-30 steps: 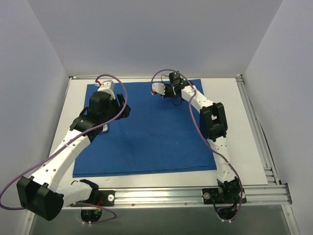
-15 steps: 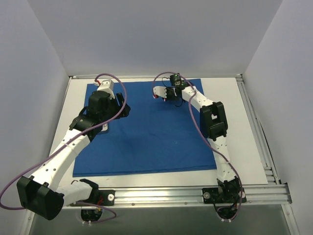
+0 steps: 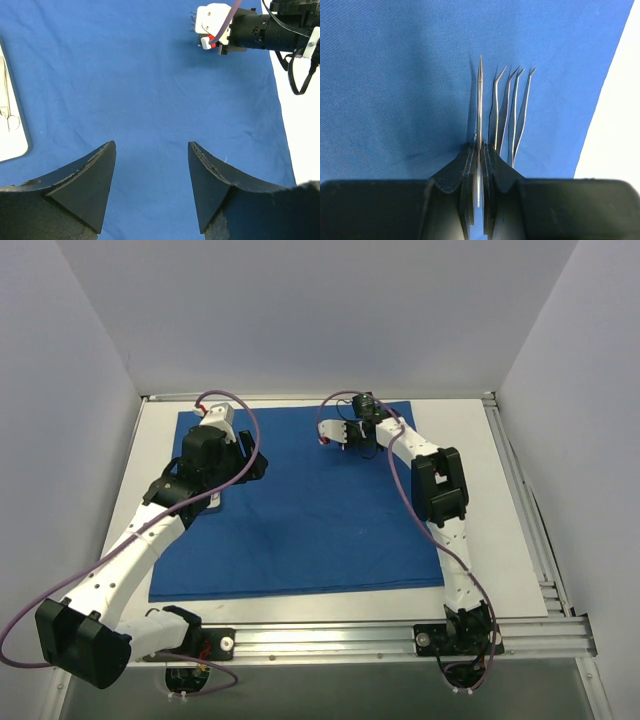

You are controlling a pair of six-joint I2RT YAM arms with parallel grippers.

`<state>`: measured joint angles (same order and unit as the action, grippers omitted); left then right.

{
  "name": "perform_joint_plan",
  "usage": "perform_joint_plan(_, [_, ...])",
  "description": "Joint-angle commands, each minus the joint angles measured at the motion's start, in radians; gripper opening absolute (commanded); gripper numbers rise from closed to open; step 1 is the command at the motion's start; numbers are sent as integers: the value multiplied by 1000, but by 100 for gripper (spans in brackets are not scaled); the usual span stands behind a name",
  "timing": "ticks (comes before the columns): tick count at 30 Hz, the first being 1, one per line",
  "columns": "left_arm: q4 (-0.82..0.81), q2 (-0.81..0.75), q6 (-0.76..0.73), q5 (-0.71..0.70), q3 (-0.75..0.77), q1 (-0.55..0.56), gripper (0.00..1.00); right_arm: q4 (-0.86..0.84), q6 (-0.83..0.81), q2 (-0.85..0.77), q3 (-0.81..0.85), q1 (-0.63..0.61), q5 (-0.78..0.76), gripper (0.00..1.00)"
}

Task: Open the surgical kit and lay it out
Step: Place the medical item in the surgical kit.

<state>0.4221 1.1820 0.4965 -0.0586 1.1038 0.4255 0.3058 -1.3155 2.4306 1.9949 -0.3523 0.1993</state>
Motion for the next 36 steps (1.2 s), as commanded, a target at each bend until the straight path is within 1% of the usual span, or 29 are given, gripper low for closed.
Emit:
perform_joint_plan(1, [-42, 1, 11, 11, 10, -7, 68, 42, -19, -38, -11, 7, -15, 0])
perform_joint_plan(16, [-45, 8, 16, 20, 13, -8, 68, 39, -18, -64, -68, 30, -12, 0])
perform_joint_plan(20, [-48, 10, 16, 19, 13, -10, 68, 36, -14, -67, -73, 32, 9, 0])
perform_joint_plan(25, [-49, 10, 17, 22, 13, -10, 68, 38, -11, -62, -73, 32, 3, 5])
perform_joint_plan(29, [-51, 11, 17, 22, 13, -10, 68, 36, -13, -67, -79, 32, 0, 13])
perform_joint_plan(31, [-51, 11, 17, 23, 13, -10, 68, 35, -13, -67, -79, 32, 0, 14])
perform_joint_plan(36, [-54, 13, 16, 23, 18, -11, 68, 38, -11, -70, -85, 29, 2, 21])
